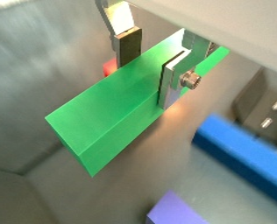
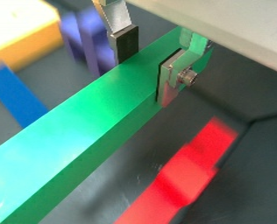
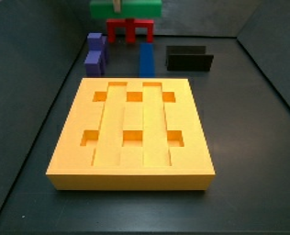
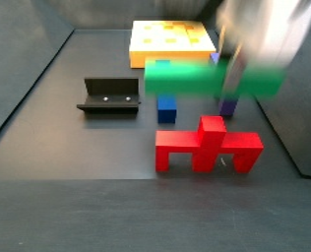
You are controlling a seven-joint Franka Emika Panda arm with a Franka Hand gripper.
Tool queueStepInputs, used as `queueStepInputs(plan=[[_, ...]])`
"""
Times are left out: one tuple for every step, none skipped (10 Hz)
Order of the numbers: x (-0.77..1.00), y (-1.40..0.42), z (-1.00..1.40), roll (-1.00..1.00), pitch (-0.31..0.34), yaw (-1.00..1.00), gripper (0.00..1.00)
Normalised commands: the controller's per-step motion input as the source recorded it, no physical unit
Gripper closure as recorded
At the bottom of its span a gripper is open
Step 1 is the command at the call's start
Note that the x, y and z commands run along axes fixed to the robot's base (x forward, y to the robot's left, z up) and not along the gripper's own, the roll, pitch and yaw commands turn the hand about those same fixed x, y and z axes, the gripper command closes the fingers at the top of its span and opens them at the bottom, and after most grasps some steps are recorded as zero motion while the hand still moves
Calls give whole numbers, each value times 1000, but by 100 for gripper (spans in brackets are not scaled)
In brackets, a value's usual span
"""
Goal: Pick up the green object. Move up. Move to above the board. Insert the green object.
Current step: Move to above the board.
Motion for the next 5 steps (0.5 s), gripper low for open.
queueStepInputs(plan=[[-45,-5,1400,43,68,3,100],[6,5,1400,22,73,3,100],[3,7,1400,-8,102,-2,100],[-17,-7,905,6,92,-5,100],[-11,-3,616,10,72,4,100]])
